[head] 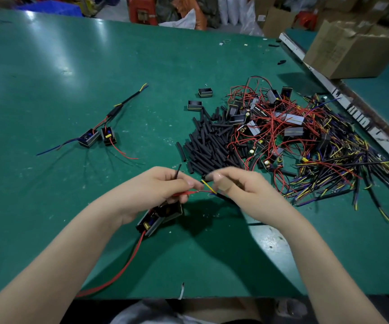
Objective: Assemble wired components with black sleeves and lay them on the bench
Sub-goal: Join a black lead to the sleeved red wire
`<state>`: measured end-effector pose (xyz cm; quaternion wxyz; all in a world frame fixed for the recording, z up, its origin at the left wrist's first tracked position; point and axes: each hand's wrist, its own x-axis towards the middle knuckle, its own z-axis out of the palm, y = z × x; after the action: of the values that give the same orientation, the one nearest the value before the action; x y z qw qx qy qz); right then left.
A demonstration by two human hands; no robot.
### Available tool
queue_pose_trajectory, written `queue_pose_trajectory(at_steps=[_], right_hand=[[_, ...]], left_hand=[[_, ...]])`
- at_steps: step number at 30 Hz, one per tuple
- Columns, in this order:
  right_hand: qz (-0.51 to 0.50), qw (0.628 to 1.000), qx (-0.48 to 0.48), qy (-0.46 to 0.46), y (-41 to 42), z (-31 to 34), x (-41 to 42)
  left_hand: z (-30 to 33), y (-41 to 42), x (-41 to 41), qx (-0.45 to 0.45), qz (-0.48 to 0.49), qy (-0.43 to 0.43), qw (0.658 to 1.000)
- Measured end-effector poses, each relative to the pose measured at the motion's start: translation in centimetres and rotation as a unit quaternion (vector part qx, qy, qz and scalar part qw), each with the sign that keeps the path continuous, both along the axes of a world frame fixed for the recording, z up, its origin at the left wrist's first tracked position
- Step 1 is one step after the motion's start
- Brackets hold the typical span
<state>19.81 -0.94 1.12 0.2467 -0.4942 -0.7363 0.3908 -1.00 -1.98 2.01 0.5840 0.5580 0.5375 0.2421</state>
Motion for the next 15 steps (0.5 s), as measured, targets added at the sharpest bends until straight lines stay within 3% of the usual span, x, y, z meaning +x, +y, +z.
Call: queue_pose_trajectory(at_steps=[3, 5, 10, 15], right_hand=[[0.058, 0.995, -0.069, -0.048, -0.3, 0.0, 1.1], [0.067, 0.996, -0.049, -0.035, -0.4, -0.3, 1.3], [0.047, 0.979, 0.195, -0.027, -0.2, 0.0, 0.8], [0.041, 0.945, 0.314, -0.084, -0.1, 0.3, 0.2]], left_hand=[[0.0, 0.1, -0.4, -0.003, 0.004, -0.009, 1.0], [0.0, 0.1, -0.4, -0.007, 0.0, -0.006, 1.0], [0.1, 0.2, -0.2, -0.006, -0.04, -0.004, 0.999], [-0.1, 0.1, 0.3, 0.073, -0.002, -0.067, 0.995]])
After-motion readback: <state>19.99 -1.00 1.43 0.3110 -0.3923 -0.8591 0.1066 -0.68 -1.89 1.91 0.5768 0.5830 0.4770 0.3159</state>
